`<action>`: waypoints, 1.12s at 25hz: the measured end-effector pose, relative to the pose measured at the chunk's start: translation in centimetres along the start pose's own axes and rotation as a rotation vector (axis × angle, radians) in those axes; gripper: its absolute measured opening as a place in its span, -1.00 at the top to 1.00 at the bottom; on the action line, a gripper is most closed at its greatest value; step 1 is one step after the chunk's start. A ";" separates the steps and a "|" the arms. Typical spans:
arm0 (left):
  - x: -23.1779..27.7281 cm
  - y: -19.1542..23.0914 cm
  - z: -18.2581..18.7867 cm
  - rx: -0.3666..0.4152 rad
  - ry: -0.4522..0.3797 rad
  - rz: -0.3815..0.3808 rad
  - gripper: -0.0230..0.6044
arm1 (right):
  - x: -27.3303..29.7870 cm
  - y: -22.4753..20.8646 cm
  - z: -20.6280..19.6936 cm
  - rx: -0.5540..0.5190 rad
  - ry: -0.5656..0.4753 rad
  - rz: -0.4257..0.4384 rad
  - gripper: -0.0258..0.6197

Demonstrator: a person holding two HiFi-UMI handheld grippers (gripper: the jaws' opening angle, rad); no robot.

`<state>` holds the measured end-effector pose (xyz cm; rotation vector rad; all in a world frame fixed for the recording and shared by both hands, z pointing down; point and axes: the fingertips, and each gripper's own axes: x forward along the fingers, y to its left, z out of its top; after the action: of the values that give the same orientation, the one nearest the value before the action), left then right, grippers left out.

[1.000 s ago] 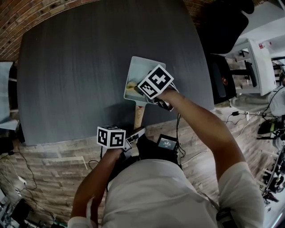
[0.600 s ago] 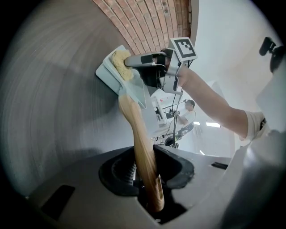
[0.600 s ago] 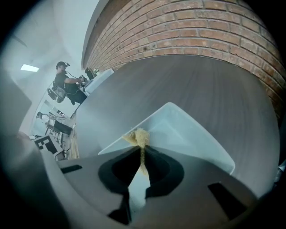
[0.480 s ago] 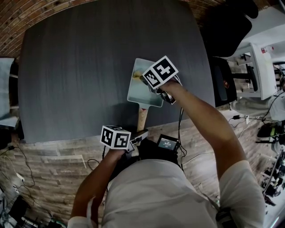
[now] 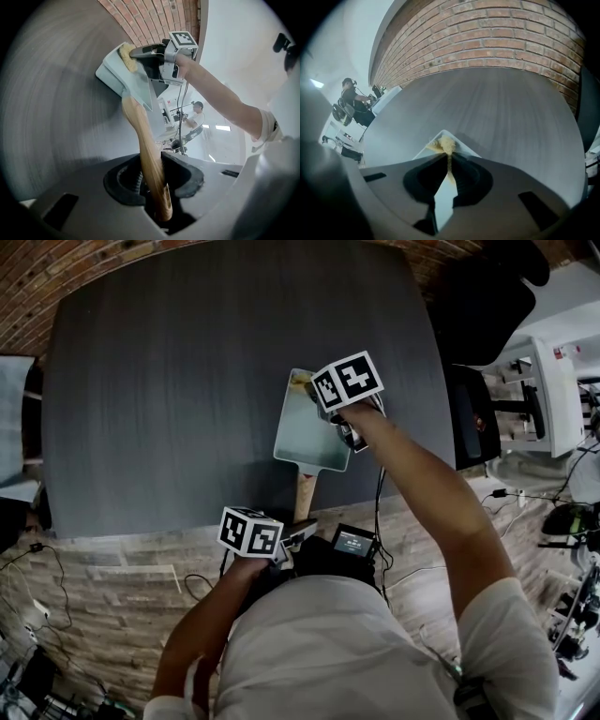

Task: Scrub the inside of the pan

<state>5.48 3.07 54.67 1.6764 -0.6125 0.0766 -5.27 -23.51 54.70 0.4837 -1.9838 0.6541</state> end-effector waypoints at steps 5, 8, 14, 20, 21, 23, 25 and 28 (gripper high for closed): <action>-0.3 -0.1 0.3 -0.002 -0.011 0.003 0.55 | -0.5 0.4 -0.2 -0.027 -0.014 0.000 0.81; -0.4 0.0 0.3 -0.003 -0.019 0.007 0.55 | -1.5 0.6 -0.4 -0.078 -0.027 -0.002 0.81; -0.6 -0.1 1.6 0.051 -0.044 0.007 0.45 | -5.5 -1.0 0.2 -0.075 -0.142 -0.008 0.81; -0.2 0.7 2.8 0.016 -0.033 0.030 0.54 | -9.6 -6.8 -0.9 0.021 -0.226 -0.128 0.81; -0.2 0.7 2.8 0.006 -0.032 0.032 0.56 | -10.0 -7.9 -1.3 0.042 -0.230 -0.148 0.81; -0.1 0.6 2.8 -0.014 -0.034 0.031 0.58 | -10.4 -9.9 -2.5 0.086 -0.225 -0.179 0.81; 0.0 0.5 2.9 -0.029 -0.036 0.032 0.60 | -10.0 -11.4 -3.9 0.130 -0.203 -0.198 0.81; 0.1 0.5 2.9 -0.042 -0.032 0.036 0.61 | -8.6 -12.2 -5.9 0.181 -0.161 -0.194 0.81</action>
<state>4.51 0.33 54.50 1.6293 -0.6639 0.0626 9.74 -28.79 52.49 0.8506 -2.0039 0.6931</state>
